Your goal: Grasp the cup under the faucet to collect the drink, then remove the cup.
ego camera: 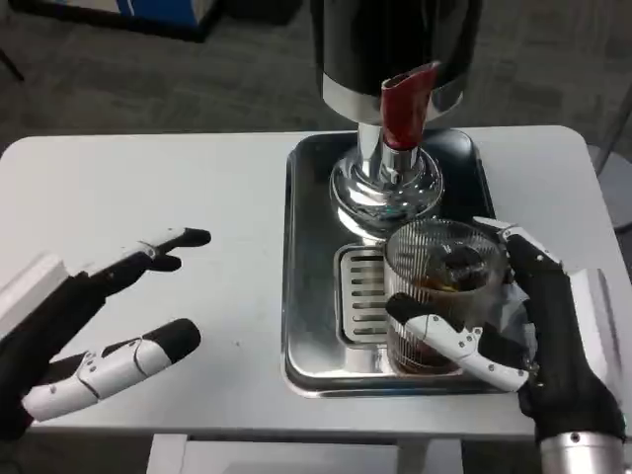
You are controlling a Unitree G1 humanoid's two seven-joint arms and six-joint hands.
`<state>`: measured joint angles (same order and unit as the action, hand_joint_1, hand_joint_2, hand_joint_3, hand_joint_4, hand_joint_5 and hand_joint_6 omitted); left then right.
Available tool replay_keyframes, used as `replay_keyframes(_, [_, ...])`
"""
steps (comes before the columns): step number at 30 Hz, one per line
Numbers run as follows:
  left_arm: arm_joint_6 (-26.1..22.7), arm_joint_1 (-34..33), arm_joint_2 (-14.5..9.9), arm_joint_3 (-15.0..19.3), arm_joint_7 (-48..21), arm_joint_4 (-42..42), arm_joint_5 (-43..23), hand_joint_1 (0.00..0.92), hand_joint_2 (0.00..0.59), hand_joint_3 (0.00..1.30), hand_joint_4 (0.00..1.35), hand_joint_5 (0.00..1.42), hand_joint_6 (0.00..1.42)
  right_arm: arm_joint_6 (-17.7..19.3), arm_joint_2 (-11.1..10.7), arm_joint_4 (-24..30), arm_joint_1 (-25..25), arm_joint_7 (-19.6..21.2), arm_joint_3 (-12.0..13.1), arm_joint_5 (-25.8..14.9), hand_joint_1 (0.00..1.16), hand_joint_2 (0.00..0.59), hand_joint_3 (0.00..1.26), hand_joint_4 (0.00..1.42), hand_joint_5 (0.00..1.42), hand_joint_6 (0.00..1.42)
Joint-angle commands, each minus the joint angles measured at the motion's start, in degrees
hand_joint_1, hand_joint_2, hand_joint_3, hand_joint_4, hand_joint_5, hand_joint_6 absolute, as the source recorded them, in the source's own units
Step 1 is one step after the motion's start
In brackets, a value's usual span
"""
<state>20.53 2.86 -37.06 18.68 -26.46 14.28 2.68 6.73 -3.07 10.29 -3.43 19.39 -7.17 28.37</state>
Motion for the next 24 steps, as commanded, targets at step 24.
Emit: replay_keyframes(24, [-1.5, -6.1, -2.0, -6.5, -2.7, 4.2, -0.9, 0.000, 0.095, 0.15, 0.08, 0.17, 0.12, 1.5, -1.9, 23.3, 11.6, -8.3, 9.2, -8.3, 0.95, 0.101, 0.91, 1.10, 1.35, 1.42])
